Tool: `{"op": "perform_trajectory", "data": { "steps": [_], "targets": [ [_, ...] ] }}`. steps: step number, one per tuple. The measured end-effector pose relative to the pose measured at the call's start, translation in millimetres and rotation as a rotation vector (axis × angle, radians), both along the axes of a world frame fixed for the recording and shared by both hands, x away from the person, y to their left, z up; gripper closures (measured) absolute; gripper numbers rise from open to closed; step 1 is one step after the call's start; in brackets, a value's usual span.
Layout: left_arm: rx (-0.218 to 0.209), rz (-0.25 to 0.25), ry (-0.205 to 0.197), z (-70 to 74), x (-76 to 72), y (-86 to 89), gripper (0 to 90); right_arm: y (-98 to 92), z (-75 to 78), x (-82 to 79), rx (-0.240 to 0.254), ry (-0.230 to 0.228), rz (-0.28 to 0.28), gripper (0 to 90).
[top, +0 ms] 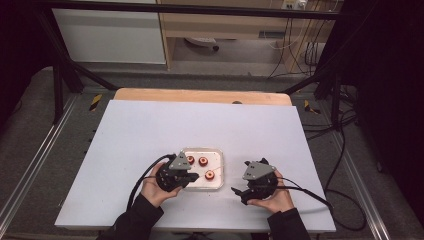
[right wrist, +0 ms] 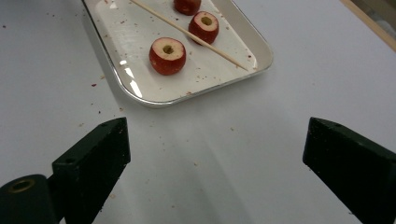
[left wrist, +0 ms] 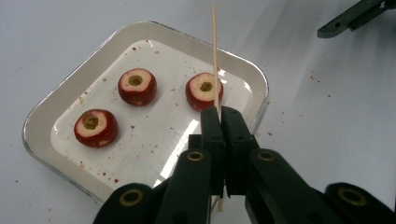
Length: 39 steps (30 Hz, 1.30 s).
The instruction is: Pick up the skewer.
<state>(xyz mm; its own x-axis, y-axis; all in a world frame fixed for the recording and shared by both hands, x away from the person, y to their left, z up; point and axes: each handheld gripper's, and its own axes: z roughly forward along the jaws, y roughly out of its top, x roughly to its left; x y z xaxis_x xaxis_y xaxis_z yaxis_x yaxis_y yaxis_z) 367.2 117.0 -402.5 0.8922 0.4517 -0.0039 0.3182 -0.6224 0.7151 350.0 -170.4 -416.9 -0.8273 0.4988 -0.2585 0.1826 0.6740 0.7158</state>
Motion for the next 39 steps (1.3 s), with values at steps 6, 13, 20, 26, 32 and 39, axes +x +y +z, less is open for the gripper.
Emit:
{"op": "perform_trajectory", "data": {
  "steps": [6,13,20,26,32,39],
  "targets": [
    [0.017,-0.025,-0.001,3.5,-1.4,-8.6,88.5,13.8,5.5,-2.9,-0.077,-0.064,0.069,14.0],
    [0.044,-0.052,0.001,4.9,-3.1,-21.1,88.5,24.7,9.4,-6.1,-0.158,-0.125,0.142,23.4],
    [0.057,-0.085,0.004,6.3,-5.5,-35.1,88.5,29.8,9.3,-8.2,-0.24,-0.185,0.22,34.0],
    [0.072,-0.112,0.006,6.9,-8.1,-48.2,88.5,31.8,6.6,-9.6,-0.319,-0.242,0.296,46.2],
    [0.072,-0.129,0.01,6.9,-10.3,-58.0,88.5,31.8,2.9,-11.5,-0.403,-0.283,0.365,58.4],
    [0.078,-0.148,0.013,6.3,-12.2,-63.7,88.5,31.7,-1.2,-13.3,-0.47,-0.301,0.407,70.8]
  ]
}}
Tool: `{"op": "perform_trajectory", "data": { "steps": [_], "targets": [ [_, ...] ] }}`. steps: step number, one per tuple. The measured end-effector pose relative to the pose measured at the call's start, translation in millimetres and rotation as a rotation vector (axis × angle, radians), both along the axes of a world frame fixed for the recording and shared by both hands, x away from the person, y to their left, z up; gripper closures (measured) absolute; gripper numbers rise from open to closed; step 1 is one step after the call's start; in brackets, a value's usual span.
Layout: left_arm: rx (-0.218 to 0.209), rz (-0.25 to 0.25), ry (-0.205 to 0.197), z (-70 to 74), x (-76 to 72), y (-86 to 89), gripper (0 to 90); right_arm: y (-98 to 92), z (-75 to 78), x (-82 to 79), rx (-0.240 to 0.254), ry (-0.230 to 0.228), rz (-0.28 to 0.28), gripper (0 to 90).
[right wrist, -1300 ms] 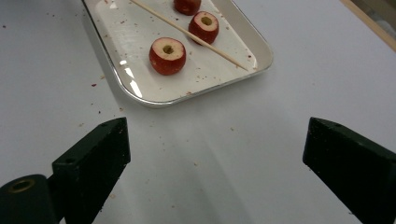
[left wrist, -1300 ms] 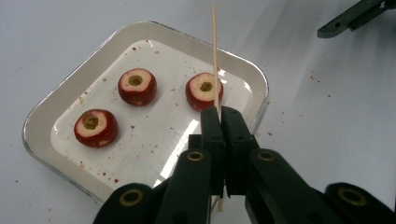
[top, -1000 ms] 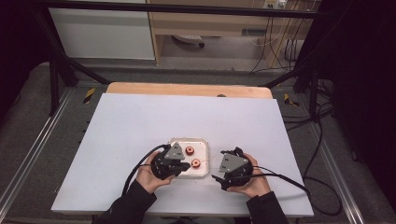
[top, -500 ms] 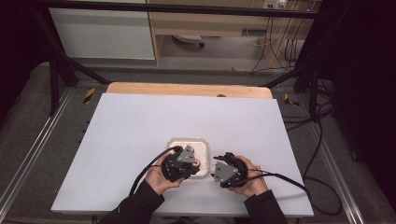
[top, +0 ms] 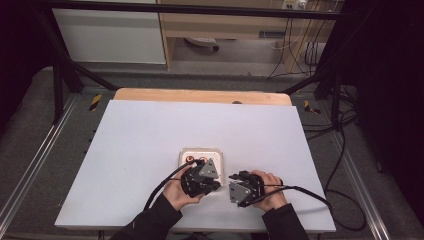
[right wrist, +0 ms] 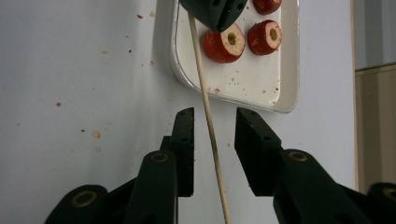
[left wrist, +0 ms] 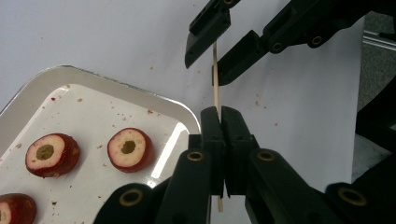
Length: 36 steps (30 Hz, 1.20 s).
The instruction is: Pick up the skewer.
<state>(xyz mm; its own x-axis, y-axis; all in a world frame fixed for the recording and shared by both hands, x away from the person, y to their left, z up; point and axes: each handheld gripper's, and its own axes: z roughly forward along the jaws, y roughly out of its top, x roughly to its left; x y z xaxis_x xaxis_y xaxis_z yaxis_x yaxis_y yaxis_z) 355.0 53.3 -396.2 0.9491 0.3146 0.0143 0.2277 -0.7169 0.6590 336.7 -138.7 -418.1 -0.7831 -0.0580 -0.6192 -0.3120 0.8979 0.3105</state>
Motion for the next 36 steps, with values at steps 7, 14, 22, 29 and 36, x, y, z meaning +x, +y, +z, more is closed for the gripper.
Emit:
{"op": "perform_trajectory", "data": {
  "steps": [7,14,22,29,36],
  "targets": [
    [0.008,-0.009,-0.002,-0.4,-0.3,-0.1,88.5,-0.1,-1.4,-1.9,-0.03,-0.015,0.031,79.3],
    [0.015,-0.015,0.002,-1.2,0.1,-0.1,88.5,-0.2,-2.8,-1.8,-0.075,-0.037,0.079,85.9],
    [0.02,-0.02,0.013,-1.2,1.5,0.8,88.1,-0.6,-0.7,-3.4,-0.101,-0.058,0.098,88.7],
    [0.075,0.0,0.062,3.4,6.7,3.7,76.5,2.8,2.6,-3.7,-0.152,-0.09,0.103,88.8],
    [0.202,-0.002,0.123,2.8,11.8,-5.0,79.3,13.7,5.0,-2.4,-0.205,-0.12,0.114,88.7]
  ]
}}
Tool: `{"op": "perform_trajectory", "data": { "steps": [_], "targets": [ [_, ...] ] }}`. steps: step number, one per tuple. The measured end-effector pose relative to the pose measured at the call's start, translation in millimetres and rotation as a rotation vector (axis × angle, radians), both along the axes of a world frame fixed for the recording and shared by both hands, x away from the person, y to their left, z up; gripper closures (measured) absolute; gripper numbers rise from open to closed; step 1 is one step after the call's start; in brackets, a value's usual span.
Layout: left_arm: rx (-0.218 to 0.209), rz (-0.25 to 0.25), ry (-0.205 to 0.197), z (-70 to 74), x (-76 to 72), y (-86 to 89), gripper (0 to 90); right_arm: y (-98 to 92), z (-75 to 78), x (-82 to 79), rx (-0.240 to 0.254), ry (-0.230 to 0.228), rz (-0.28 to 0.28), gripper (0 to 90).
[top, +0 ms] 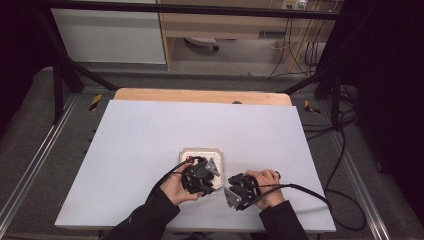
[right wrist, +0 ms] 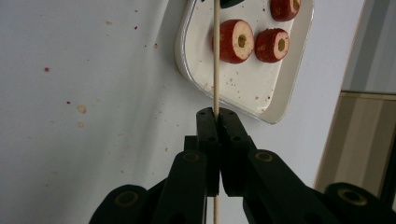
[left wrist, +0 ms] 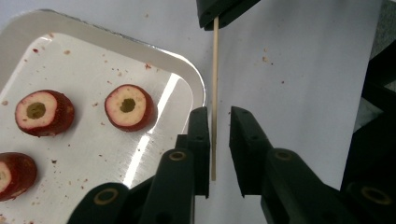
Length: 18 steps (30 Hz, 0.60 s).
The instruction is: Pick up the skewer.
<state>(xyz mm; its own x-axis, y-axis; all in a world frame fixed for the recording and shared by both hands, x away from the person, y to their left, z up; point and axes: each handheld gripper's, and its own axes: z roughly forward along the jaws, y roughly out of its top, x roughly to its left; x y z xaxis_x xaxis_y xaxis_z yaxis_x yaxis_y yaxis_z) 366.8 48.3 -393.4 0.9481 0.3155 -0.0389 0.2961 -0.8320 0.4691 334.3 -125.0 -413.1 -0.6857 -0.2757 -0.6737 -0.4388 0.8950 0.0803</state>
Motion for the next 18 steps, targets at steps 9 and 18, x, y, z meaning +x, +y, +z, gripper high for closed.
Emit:
{"op": "perform_trajectory", "data": {
  "steps": [9,18],
  "targets": [
    [0.054,0.011,-0.01,-6.2,3.0,-8.7,87.6,8.2,0.1,-1.4,-0.053,-0.029,0.018,88.7],
    [0.07,0.007,-0.039,-6.9,-0.6,-10.6,88.5,8.0,2.0,-1.5,-0.027,-0.036,0.011,83.7]
  ]
}}
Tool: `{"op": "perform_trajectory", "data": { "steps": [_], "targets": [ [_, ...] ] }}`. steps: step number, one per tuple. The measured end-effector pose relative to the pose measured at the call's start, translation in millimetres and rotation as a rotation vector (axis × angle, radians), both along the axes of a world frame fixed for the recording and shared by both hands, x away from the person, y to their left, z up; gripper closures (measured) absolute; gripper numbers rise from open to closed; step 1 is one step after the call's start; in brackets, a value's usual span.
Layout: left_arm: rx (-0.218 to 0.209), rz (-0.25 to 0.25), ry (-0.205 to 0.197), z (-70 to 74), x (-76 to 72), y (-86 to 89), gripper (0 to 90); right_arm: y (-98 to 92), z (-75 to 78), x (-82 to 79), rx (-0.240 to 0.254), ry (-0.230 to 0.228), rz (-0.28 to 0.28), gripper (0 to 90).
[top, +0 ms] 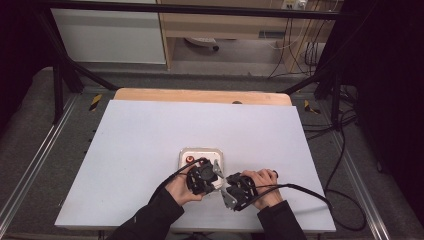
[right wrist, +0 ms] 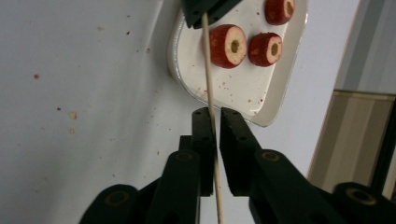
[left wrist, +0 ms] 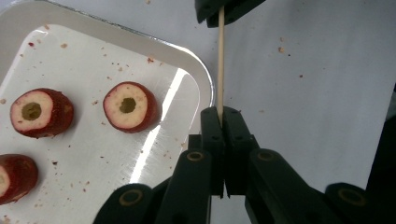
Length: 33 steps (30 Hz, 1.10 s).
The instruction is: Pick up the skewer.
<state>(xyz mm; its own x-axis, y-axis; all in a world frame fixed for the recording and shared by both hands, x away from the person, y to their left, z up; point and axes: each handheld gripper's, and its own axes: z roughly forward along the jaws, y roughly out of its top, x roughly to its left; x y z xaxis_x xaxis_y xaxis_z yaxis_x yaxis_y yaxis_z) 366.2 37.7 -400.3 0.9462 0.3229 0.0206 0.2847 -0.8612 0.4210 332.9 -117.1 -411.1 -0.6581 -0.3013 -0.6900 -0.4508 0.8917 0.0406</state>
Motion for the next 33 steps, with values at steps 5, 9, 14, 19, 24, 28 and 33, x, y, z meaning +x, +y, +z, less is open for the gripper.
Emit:
{"op": "perform_trajectory", "data": {
  "steps": [5,9,14,19,24,28,33],
  "targets": [
    [-0.009,0.011,-0.024,1.3,-2.9,8.7,88.6,-8.2,7.8,5.7,0.135,0.063,-0.118,66.4],
    [-0.009,0.029,-0.041,2.1,-4.3,25.0,88.5,-23.4,13.4,11.4,0.279,0.144,-0.24,52.5],
    [-0.028,0.061,-0.044,1.4,-6.2,45.8,88.5,-39.3,13.7,16.8,0.425,0.216,-0.362,44.1],
    [-0.082,0.103,-0.054,0.1,-8.9,67.6,88.5,-54.6,7.4,23.1,0.542,0.329,-0.541,33.7],
    [-0.15,0.157,-0.073,-3.5,-14.5,88.8,88.4,-67.3,-2.9,28.8,0.676,0.486,-0.699,27.3],
    [-0.2,0.199,-0.094,-6.7,-19.7,102.6,88.5,-69.9,-5.0,29.5,0.707,0.525,-0.736,23.7],
    [-0.267,0.245,-0.113,-10.3,-26.9,117.9,88.4,-70.6,-5.1,30.4,0.739,0.553,-0.805,16.4]
  ]
}}
